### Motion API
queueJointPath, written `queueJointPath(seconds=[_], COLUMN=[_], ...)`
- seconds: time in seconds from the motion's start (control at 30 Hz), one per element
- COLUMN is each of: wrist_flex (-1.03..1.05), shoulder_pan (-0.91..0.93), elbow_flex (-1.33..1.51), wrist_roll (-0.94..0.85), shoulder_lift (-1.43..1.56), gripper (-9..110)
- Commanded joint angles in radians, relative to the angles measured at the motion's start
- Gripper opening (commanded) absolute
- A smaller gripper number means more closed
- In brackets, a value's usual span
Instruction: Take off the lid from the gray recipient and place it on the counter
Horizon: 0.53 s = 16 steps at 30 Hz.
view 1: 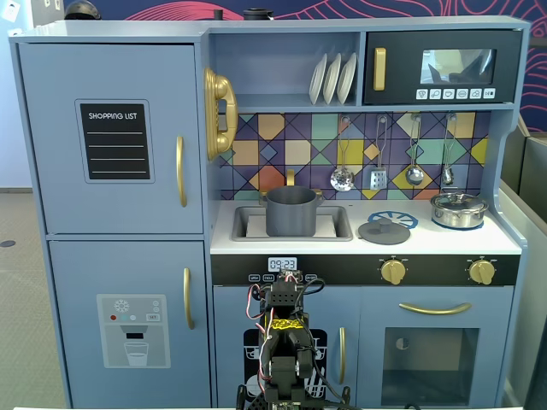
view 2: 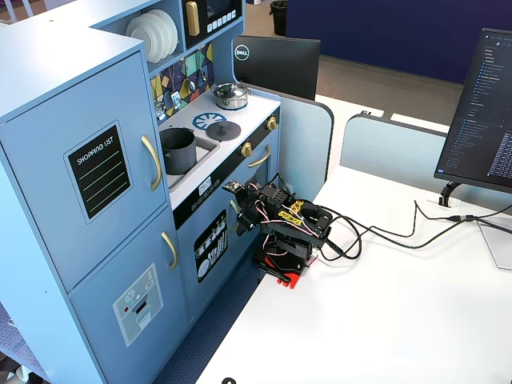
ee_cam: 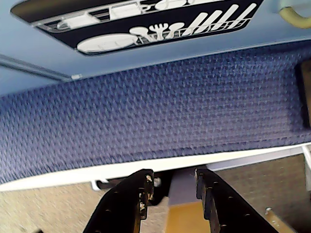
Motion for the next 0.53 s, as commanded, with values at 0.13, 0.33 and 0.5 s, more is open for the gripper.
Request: queueJointPath(seconds=[0.13, 0.33, 0.5], wrist_flex=[0.183, 0.183, 0.183], shoulder_pan=[0.008, 0.008, 0.008], elbow_flex=[0.003, 0.003, 0.003], wrist_roll=[-0.014, -0.014, -0.014], shoulder_lift=[-0.006, -0.006, -0.006], gripper=[2, 2, 2])
